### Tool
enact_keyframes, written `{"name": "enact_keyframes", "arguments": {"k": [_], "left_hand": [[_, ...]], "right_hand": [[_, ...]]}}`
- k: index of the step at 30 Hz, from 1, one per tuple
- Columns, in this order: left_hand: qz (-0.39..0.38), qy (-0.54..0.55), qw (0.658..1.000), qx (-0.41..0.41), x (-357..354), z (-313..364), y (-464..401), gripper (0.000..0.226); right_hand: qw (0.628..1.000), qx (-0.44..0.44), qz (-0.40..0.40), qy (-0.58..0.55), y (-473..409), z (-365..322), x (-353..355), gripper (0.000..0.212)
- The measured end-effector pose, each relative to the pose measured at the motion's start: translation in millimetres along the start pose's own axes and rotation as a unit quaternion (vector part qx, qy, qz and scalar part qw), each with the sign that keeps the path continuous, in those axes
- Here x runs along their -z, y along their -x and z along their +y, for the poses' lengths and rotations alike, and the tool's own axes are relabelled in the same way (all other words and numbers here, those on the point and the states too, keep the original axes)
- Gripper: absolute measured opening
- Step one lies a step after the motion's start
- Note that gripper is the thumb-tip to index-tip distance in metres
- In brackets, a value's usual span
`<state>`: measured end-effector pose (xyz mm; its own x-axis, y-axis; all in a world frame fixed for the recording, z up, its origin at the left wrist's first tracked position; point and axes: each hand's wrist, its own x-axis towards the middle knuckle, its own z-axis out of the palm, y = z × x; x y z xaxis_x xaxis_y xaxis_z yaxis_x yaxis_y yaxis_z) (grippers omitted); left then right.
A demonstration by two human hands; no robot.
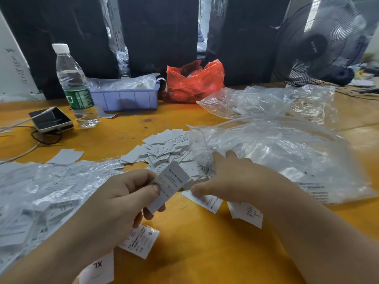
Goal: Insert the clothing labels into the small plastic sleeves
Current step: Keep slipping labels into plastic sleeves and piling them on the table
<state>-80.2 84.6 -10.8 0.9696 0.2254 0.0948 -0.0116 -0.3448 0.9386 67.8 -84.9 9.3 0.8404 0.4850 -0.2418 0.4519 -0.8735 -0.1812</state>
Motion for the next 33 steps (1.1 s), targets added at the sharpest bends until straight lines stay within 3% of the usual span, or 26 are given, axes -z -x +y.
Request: {"name": "enact_keyframes", "arguments": {"k": [9, 15, 22, 28, 31, 33], "left_hand": [[-0.008, 0.002, 1.0, -0.006, 0.3, -1.0, -0.3, 0.023], [-0.017, 0.004, 1.0, -0.014, 1.0, -0.6, 0.3, 0.033], [-0.007, 0.002, 1.0, -0.004, 0.6, 0.4, 0.6, 0.024], [-0.007, 0.002, 1.0, -0.004, -0.2, 1.7, 1.0, 0.023], [-0.005, 0.006, 1.0, 0.0, -0.6, 2.2, 0.9, 0.023], [-0.005, 0.007, 1.0, 0.001, -0.8, 2.7, 1.4, 0.023]], "right_hand": [[0.998, -0.033, 0.038, -0.029, -0.8, -2.3, 5.1, 0.093], [0.994, -0.042, 0.103, -0.001, 1.0, -3.3, 5.3, 0.109], [0.999, -0.047, 0.005, -0.006, -1.7, -2.6, 2.5, 0.098], [0.999, -0.047, 0.016, -0.009, -3.8, -3.0, 2.9, 0.098], [0.998, -0.047, 0.021, -0.022, -2.3, -4.0, 3.8, 0.087], [0.998, -0.037, 0.037, -0.03, -0.8, -4.3, 5.0, 0.063]]}}
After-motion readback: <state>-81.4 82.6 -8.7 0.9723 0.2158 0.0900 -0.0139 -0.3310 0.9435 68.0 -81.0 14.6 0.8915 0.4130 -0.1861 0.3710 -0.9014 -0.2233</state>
